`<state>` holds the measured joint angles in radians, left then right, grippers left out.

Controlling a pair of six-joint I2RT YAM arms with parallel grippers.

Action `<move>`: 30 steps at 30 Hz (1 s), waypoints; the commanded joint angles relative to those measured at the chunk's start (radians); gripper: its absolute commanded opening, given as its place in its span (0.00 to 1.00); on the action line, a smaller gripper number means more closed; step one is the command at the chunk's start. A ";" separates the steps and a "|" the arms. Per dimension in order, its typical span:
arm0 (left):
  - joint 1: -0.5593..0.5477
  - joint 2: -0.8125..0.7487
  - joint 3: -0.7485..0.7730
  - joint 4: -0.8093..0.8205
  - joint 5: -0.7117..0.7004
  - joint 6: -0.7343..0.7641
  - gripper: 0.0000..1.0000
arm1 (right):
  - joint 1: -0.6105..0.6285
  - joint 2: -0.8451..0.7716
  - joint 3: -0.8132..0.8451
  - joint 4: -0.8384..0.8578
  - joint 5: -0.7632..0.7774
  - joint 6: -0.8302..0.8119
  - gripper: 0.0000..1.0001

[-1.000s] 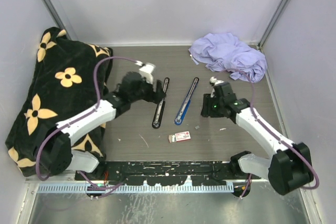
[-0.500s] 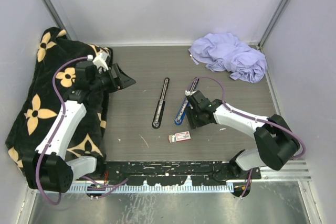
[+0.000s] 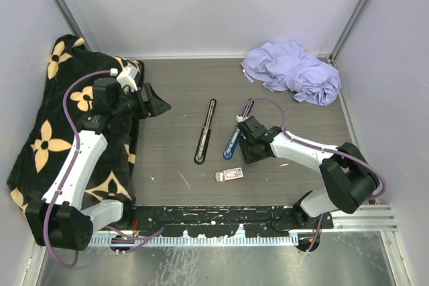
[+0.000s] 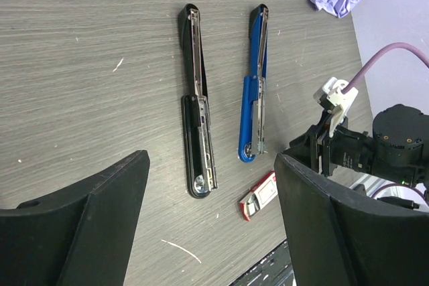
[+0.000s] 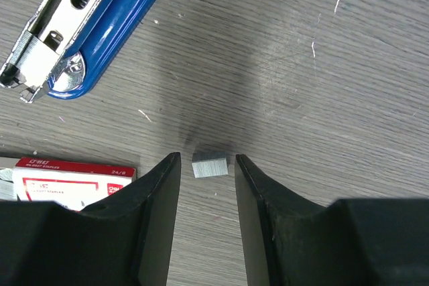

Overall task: Load the staples into the stapler
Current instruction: Pick up the staple from the center of the board.

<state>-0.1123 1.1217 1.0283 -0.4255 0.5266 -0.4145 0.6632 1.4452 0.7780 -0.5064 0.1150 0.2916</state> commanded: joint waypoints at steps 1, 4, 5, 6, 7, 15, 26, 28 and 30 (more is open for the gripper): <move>0.012 -0.008 0.008 0.019 -0.007 0.033 0.78 | 0.001 0.003 0.028 0.016 0.006 0.021 0.43; 0.014 -0.004 0.001 0.028 -0.012 0.034 0.78 | 0.001 -0.005 0.022 0.011 0.015 0.034 0.43; 0.015 -0.004 -0.004 0.033 -0.015 0.034 0.78 | 0.002 -0.003 0.022 0.006 0.017 0.036 0.43; 0.016 -0.005 -0.007 0.036 -0.016 0.035 0.78 | 0.002 0.000 0.024 0.002 0.018 0.041 0.43; 0.016 -0.004 -0.010 0.038 -0.019 0.038 0.78 | 0.002 0.004 0.025 -0.002 0.020 0.045 0.42; 0.023 -0.003 -0.023 0.047 -0.025 0.043 0.78 | 0.003 0.022 0.026 -0.009 0.034 0.056 0.39; 0.032 -0.002 -0.035 0.063 -0.018 0.040 0.78 | 0.002 0.027 0.014 -0.018 0.037 0.075 0.37; 0.033 -0.002 -0.039 0.066 -0.017 0.042 0.78 | 0.001 0.030 0.012 -0.015 0.038 0.075 0.36; 0.035 0.000 -0.041 0.069 -0.017 0.042 0.78 | 0.002 0.033 0.013 -0.015 0.038 0.074 0.34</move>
<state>-0.0891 1.1263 0.9886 -0.4103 0.5007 -0.3805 0.6628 1.4780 0.7780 -0.5243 0.1287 0.3508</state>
